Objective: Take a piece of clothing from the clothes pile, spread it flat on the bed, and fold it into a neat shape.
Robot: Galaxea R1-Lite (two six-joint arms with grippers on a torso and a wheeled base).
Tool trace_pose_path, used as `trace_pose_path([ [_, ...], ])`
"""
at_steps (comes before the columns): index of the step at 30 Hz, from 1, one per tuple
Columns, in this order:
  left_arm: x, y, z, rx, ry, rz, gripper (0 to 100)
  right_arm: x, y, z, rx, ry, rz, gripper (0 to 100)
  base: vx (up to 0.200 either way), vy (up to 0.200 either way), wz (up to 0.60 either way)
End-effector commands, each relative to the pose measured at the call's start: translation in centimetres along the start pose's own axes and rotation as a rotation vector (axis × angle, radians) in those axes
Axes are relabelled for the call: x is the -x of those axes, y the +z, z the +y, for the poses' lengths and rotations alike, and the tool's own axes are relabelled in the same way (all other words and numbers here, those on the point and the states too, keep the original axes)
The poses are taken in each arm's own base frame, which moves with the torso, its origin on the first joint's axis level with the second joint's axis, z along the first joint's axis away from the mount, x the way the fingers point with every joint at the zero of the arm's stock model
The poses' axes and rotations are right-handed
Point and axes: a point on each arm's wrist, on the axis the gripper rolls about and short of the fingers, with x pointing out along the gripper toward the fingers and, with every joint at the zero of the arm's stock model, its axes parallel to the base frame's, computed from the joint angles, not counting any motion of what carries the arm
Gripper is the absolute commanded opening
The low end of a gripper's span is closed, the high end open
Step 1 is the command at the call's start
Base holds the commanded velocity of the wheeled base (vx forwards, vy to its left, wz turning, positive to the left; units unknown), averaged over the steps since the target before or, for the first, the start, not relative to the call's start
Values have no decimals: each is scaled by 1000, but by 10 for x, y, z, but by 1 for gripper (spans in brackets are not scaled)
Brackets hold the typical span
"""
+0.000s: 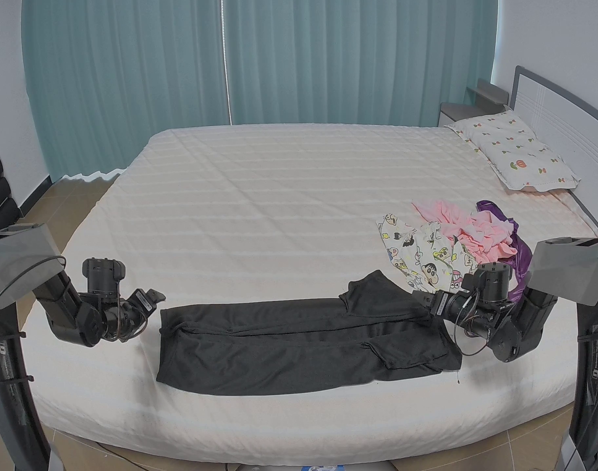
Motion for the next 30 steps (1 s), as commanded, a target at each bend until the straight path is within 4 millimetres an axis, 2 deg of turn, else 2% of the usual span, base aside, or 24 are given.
trace_pose_path([
  [1, 35, 16, -23, 124, -119, -8, 100, -15, 30, 27, -85, 100, 17, 100, 0, 0, 0],
  [3, 31, 5, -32, 203, -134, 54, 100, -38, 22, 28, -112, 98, 99, 100, 0, 0, 0],
  [4, 31, 5, -32, 203, -134, 54, 100, -38, 22, 28, -112, 98, 99, 100, 0, 0, 0],
  [5, 27, -1, -36, 253, -143, 77, 100, -49, 23, 26, -114, 92, 115, 100, 0, 0, 0],
  [8, 11, -14, -33, 266, -132, 130, 100, -61, 27, 23, -121, 66, 155, 100, 0, 0, 0],
  [12, 4, -19, -31, 259, -143, 127, 100, -73, 33, 19, -133, 35, 196, 100, 0, 0, 0],
  [20, 5, -21, -29, 258, -138, 134, 100, -87, 19, 27, -114, 53, 223, 100, 0, 0, 0],
  [30, 5, -21, -29, 258, -136, 137, 100, -98, 6, 20, -50, 38, 231, 100, 0, 0, 0],
])
